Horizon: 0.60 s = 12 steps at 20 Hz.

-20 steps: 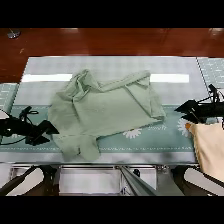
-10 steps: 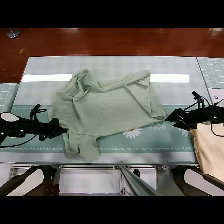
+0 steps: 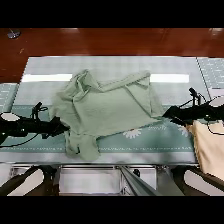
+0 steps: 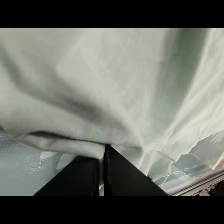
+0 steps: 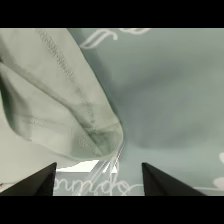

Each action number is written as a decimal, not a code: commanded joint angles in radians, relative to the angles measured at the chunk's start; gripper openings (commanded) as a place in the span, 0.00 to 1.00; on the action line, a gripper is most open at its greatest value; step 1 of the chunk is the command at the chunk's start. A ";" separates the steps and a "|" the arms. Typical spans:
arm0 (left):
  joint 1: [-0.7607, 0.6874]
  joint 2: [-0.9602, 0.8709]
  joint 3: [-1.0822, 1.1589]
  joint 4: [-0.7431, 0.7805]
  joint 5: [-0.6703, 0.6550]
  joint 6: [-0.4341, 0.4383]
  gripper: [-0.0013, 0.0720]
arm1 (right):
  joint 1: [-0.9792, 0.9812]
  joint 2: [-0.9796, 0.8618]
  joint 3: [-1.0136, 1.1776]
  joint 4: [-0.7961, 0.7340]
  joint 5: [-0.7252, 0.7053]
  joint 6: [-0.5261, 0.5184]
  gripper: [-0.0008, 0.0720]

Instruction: Fold the shirts.

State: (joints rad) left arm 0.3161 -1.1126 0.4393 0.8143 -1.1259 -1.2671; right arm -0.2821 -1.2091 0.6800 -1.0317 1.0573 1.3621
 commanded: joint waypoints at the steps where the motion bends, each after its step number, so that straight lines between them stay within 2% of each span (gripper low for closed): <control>1: -0.001 0.000 0.000 -0.004 0.001 0.003 0.06 | 0.006 0.000 0.000 -0.005 -0.046 -0.011 0.82; 7: -0.001 0.000 0.000 -0.004 0.018 0.002 0.06 | 0.006 -0.071 0.002 0.055 -0.004 -0.138 0.81; 9: -0.001 0.000 0.000 -0.004 0.019 0.002 0.06 | 0.006 -0.109 0.020 0.066 0.006 -0.172 0.63; 12: -0.001 0.000 0.000 -0.004 0.019 0.003 0.06 | 0.006 -0.118 0.057 0.072 0.006 -0.193 0.60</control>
State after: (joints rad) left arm 0.3157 -1.1126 0.4389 0.8104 -1.1095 -1.2644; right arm -0.2768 -1.3067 0.7113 -0.9722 1.0592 1.2098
